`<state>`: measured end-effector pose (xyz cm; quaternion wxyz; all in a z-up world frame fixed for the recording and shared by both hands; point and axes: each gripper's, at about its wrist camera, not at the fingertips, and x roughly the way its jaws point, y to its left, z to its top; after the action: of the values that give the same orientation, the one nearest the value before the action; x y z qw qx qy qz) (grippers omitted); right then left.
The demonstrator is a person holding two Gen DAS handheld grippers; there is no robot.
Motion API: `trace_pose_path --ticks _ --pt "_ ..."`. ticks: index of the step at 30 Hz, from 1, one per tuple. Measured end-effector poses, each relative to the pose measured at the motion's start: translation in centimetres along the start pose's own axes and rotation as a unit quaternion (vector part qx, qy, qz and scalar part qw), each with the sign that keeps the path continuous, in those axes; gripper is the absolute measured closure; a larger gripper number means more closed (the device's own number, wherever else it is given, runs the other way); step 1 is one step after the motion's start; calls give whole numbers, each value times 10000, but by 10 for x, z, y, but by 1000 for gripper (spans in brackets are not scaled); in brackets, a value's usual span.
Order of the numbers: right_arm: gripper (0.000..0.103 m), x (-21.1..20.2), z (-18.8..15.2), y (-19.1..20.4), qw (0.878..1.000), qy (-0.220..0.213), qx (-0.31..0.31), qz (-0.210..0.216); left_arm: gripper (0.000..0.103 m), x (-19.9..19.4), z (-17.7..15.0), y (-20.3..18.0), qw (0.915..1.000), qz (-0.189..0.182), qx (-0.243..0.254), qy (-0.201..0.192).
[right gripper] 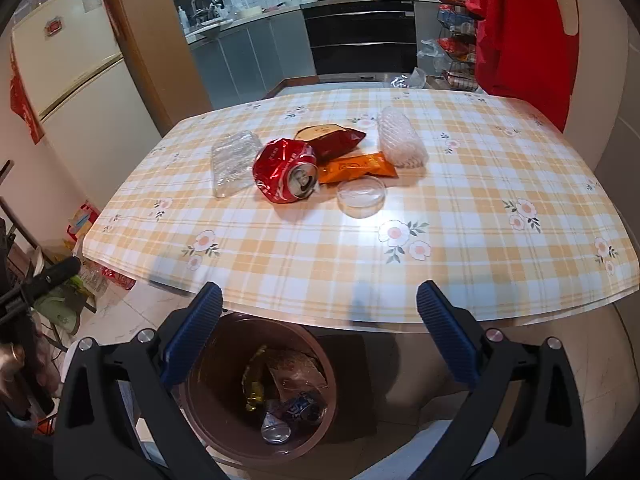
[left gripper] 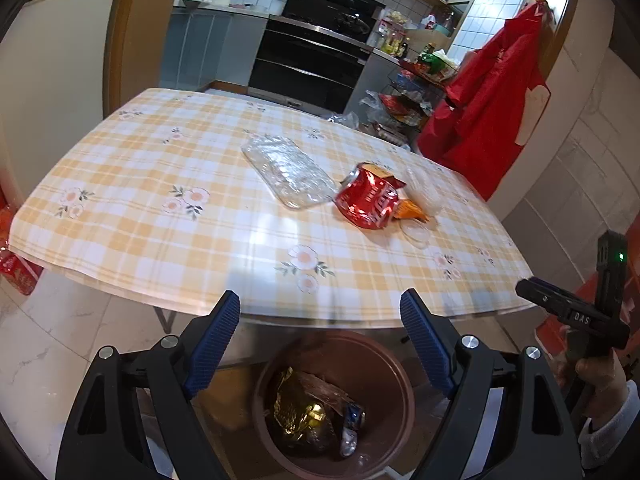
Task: Collect trash
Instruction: 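Move both tools back toward the remaining trash on the table, then grasp the red Coca-Cola can with the right tool while the left grasps the plastic-wrapped tray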
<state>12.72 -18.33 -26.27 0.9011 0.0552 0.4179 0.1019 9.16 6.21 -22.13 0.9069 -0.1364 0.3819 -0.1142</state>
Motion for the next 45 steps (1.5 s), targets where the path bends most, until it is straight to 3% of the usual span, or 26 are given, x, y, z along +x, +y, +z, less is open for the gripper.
trace_pose_path --ticks 19,26,32,38,41,45 --pt "8 46 10 -19 9996 276 -44 58 23 42 38 8 9998 140 -25 102" --pt "18 98 53 -9 9986 278 -136 418 23 71 57 13 9996 201 2 180" --pt "23 166 100 15 9975 399 -283 509 23 101 77 22 9992 269 -48 276" --pt "30 222 123 29 9970 674 -42 382 23 130 90 34 9986 311 -145 413" --pt "52 231 124 26 9967 757 133 262 23 145 95 40 9981 300 -216 501" --pt "54 220 121 17 9976 559 255 330 23 165 102 42 9975 261 -232 613"
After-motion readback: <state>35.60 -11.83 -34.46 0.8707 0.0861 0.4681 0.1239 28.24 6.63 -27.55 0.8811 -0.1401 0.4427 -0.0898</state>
